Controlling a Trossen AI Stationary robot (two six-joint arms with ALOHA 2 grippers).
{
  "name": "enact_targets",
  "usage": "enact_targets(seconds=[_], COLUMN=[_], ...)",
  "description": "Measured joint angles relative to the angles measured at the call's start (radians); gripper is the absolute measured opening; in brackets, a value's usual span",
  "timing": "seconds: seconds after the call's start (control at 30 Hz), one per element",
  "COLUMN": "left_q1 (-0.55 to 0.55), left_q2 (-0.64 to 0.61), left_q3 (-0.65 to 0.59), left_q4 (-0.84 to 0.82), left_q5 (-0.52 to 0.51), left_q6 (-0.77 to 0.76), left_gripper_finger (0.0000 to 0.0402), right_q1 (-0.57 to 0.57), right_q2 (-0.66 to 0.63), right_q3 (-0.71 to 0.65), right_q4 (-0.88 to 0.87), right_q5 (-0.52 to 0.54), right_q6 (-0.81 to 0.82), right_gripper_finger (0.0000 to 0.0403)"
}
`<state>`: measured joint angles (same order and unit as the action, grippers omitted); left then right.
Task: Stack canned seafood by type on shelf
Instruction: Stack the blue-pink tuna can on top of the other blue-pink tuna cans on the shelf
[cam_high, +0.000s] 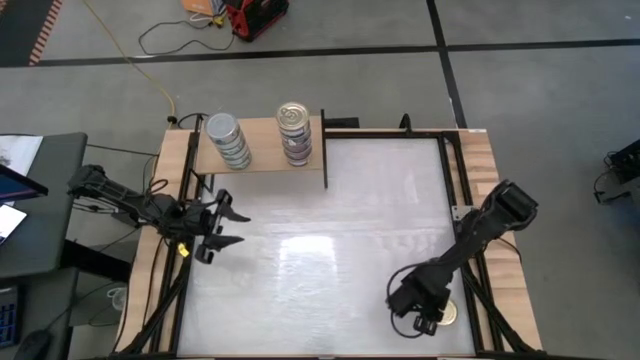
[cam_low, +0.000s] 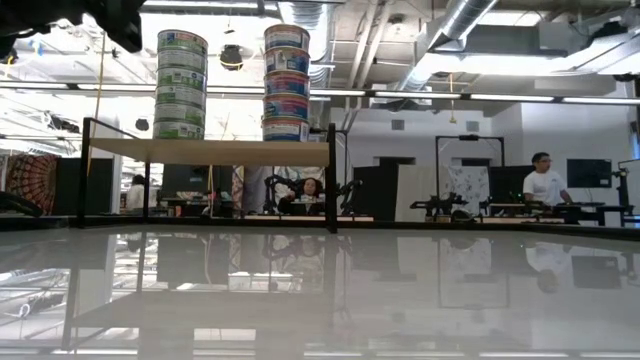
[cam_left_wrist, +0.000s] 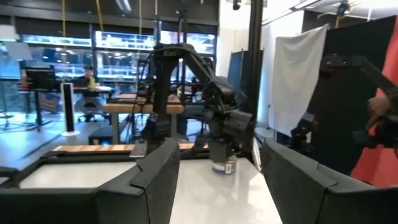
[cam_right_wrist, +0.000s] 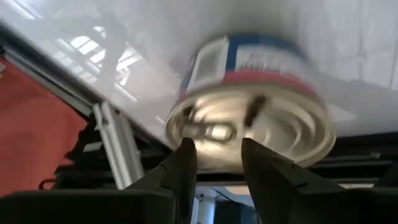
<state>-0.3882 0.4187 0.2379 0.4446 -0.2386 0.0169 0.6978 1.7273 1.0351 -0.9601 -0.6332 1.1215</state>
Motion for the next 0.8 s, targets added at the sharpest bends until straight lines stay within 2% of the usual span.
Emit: enact_targets(seconds=[0.27,0.33,0.57,0.8], left_q1=[0.000,-0.001,0.000,0.000], left_q2=[0.000,0.000,0.000,-0.001], left_q3=[0.000,0.000,0.000,0.000], left_q4=[0.000,-0.001,-0.035,-0.054], left_q5=[0.079,0.091,0.093,0.093], left_q6=[-0.006,-0.004,0.003,0.024], left_gripper_finger=[0.0215,0.0215,0.0215,0.0215], right_q1=[-0.089,-0.124,-0.258,-0.397], right_q2=[0.091,0.089,0.082,0.089], right_q3=[0.002,0.005,0.114,0.244], right_q4=[-0.017,-0.019,-0.085,-0.054], right_q5=[-0.044,-0.017,0.250,0.591], right_q6=[-0.107,-0.131,-0.315,-0.556], right_gripper_finger=[0.0139,0.0134,0.0125,0.0125])
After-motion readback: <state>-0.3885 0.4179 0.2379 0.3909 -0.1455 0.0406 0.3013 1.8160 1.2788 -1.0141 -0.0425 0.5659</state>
